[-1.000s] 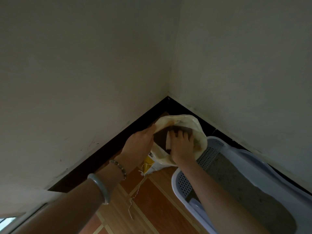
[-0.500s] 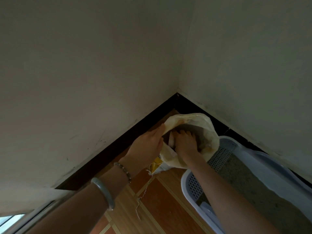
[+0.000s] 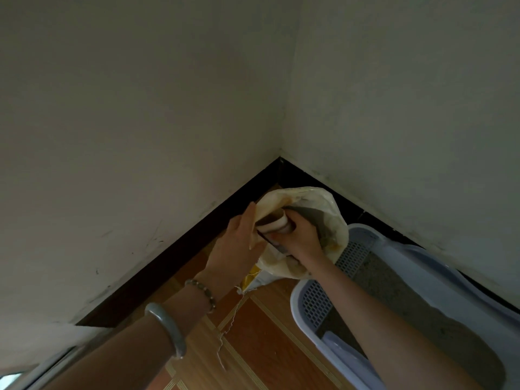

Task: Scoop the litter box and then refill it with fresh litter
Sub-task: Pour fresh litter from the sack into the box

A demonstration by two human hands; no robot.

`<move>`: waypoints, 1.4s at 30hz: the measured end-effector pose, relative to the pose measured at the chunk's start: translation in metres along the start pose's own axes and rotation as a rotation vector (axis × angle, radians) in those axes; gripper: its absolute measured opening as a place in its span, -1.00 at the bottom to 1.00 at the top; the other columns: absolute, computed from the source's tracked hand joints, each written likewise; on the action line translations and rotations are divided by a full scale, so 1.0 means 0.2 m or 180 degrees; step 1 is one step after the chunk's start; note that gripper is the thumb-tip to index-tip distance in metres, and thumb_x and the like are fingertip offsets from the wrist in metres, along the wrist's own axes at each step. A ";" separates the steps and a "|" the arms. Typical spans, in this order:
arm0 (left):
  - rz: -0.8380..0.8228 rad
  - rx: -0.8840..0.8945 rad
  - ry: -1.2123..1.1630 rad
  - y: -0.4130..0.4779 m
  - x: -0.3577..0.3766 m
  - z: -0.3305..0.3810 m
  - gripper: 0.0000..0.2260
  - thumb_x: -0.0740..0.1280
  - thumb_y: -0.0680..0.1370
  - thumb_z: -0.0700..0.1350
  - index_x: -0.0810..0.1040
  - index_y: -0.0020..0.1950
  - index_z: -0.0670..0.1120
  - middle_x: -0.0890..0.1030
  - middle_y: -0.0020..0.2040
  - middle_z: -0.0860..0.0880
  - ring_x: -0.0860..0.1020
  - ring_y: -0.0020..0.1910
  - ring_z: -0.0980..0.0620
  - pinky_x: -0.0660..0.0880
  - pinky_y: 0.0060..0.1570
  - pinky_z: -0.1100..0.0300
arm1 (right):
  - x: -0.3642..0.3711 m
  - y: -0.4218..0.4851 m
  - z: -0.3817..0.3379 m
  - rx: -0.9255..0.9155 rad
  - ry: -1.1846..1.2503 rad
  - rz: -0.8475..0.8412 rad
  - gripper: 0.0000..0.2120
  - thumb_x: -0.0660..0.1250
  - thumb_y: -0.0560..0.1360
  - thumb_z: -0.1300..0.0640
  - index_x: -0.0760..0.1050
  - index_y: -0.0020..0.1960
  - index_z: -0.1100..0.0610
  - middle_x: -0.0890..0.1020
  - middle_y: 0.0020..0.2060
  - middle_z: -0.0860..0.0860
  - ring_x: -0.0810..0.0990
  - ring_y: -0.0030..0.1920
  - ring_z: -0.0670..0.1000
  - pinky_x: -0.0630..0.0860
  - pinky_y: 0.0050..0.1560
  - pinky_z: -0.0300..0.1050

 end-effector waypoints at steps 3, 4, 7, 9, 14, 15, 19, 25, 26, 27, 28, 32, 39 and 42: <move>-0.0257 -0.0525 -0.0867 -0.01 0.10 -0.04 -0.19 0.37 0.49 -0.10 -0.13 0.53 0.07 0.24 0.43 -0.12 0.41 0.29 -0.11 0.44 0.13 0.11 | -0.08 -0.04 -0.03 -0.0089 0.0266 0.0090 -0.50 0.52 0.31 -0.01 0.45 0.20 -0.04 0.59 0.02 -0.18 0.54 0.03 -0.20 0.45 0.01 -0.27; -0.0263 -0.0600 -0.1074 -0.02 0.13 -0.05 -0.19 0.39 0.46 -0.12 -0.09 0.52 0.04 0.29 0.40 -0.11 0.43 0.26 -0.08 0.47 0.11 0.10 | -0.10 -0.05 -0.03 -0.0110 0.0311 0.0109 -0.48 0.53 0.29 -0.02 0.44 0.18 -0.06 0.58 0.00 -0.22 0.53 0.02 -0.25 0.47 0.00 -0.29; -0.0285 -0.0910 -0.1338 -0.04 0.16 -0.04 -0.32 0.34 0.47 -0.22 0.02 0.47 -0.03 0.43 0.24 -0.10 0.48 0.11 -0.02 0.49 -0.07 0.15 | -0.15 -0.09 -0.01 -0.0146 0.0277 0.0141 -0.43 0.56 0.26 0.03 0.40 0.18 -0.04 0.58 0.03 -0.17 0.54 0.05 -0.22 0.53 0.03 -0.20; -0.0365 -0.0917 -0.1249 -0.04 0.15 -0.02 -0.27 0.32 0.48 -0.24 -0.05 0.50 -0.01 0.45 0.23 -0.11 0.50 0.16 -0.10 0.46 -0.07 0.16 | -0.19 -0.11 -0.02 -0.0299 0.0228 0.0129 -0.42 0.56 0.27 0.08 0.40 0.22 -0.02 0.57 0.08 -0.15 0.53 0.10 -0.20 0.52 0.08 -0.22; -0.0575 -0.0758 -0.0758 0.01 0.11 0.06 -0.18 0.35 0.50 -0.11 -0.19 0.52 -0.04 0.47 0.24 -0.19 0.57 0.04 -0.13 0.50 -0.14 0.15 | -0.26 -0.14 -0.09 -0.0809 -0.0211 0.0143 -0.39 0.55 0.26 -0.01 0.42 0.25 0.03 0.55 0.12 -0.09 0.50 0.16 -0.18 0.48 0.15 -0.25; -0.0598 -0.0808 -0.0745 0.02 0.10 0.08 -0.17 0.34 0.50 -0.11 -0.22 0.53 -0.03 0.46 0.23 -0.20 0.58 0.00 -0.14 0.53 -0.16 0.12 | -0.27 -0.14 -0.09 -0.0829 -0.0247 0.0213 -0.39 0.55 0.24 -0.03 0.43 0.24 0.02 0.56 0.11 -0.08 0.51 0.16 -0.16 0.49 0.15 -0.21; -0.0600 -0.0974 -0.0687 0.03 0.08 0.11 -0.18 0.29 0.52 -0.16 -0.28 0.52 -0.05 0.49 0.18 -0.26 0.60 -0.08 -0.15 0.59 -0.15 0.04 | -0.32 -0.18 -0.11 -0.0749 -0.0019 0.0412 -0.48 0.58 0.25 0.11 0.43 0.13 -0.01 0.55 -0.01 -0.15 0.52 0.03 -0.29 0.47 -0.03 -0.42; -0.0414 -0.0919 -0.0233 -0.01 0.05 0.12 -0.31 0.28 0.52 -0.11 -0.06 0.50 -0.16 0.41 0.29 -0.25 0.49 0.17 -0.22 0.48 0.06 0.01 | -0.43 -0.21 -0.13 -0.0418 0.0419 0.0522 -0.35 0.58 0.26 0.10 0.28 0.20 -0.07 0.47 0.01 -0.23 0.49 0.01 -0.24 0.47 -0.15 -0.43; -0.0385 -0.0807 -0.0220 -0.01 0.04 0.12 -0.29 0.30 0.52 -0.10 -0.08 0.51 -0.16 0.33 0.37 -0.24 0.41 0.27 -0.22 0.43 0.18 -0.03 | -0.46 -0.21 -0.14 -0.0387 0.0474 0.0549 -0.35 0.58 0.26 0.11 0.28 0.19 -0.07 0.46 -0.01 -0.24 0.49 -0.01 -0.25 0.47 -0.19 -0.46; -0.0335 -0.0675 -0.0212 0.00 0.02 0.12 -0.26 0.31 0.52 -0.11 -0.10 0.52 -0.15 0.24 0.43 -0.22 0.32 0.36 -0.21 0.35 0.28 -0.05 | -0.48 -0.21 -0.14 -0.0382 0.0525 0.0616 -0.36 0.58 0.26 0.11 0.28 0.18 -0.07 0.47 -0.02 -0.24 0.49 -0.01 -0.26 0.47 -0.21 -0.48; -0.0247 -0.0535 -0.0184 0.01 0.01 0.12 -0.25 0.32 0.52 -0.11 -0.11 0.53 -0.14 0.18 0.48 -0.20 0.24 0.42 -0.19 0.28 0.35 -0.04 | -0.49 -0.21 -0.16 -0.0390 0.0554 0.0688 -0.36 0.58 0.25 0.10 0.30 0.18 -0.08 0.48 -0.02 -0.24 0.50 -0.01 -0.26 0.47 -0.20 -0.48; 0.0040 -0.0121 -0.0031 0.03 -0.01 0.16 -0.29 0.31 0.52 -0.16 -0.05 0.53 -0.10 0.12 0.51 -0.11 0.15 0.45 -0.13 0.16 0.39 0.02 | -0.49 -0.23 -0.20 -0.0425 0.0506 0.0616 -0.39 0.59 0.24 0.08 0.37 0.18 -0.11 0.52 -0.01 -0.26 0.50 0.01 -0.31 0.46 -0.15 -0.45; 0.0105 0.0001 0.0340 0.07 0.03 0.16 -0.25 0.36 0.46 -0.07 0.00 0.52 -0.10 0.10 0.51 -0.11 0.11 0.45 -0.15 0.16 0.39 -0.04 | -0.59 -0.28 -0.20 -0.0489 0.0235 0.0504 -0.39 0.61 0.19 0.10 0.35 0.09 -0.16 0.52 -0.01 -0.23 0.50 0.01 -0.28 0.44 -0.08 -0.45; 0.0173 0.0068 0.0315 0.07 0.04 0.16 -0.27 0.35 0.47 -0.11 0.02 0.52 -0.12 0.10 0.51 -0.13 0.10 0.46 -0.16 0.13 0.40 -0.05 | -0.73 -0.32 -0.18 -0.0419 0.0243 0.0505 -0.39 0.62 0.15 0.08 0.37 0.06 -0.17 0.56 0.02 -0.14 0.55 0.05 -0.15 0.52 0.01 -0.18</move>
Point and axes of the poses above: each hand's wrist, its own y-axis towards the middle knuckle, its own x-axis out of the palm, z = x × y, the point moved 4 cm from there along y, towards the middle knuckle
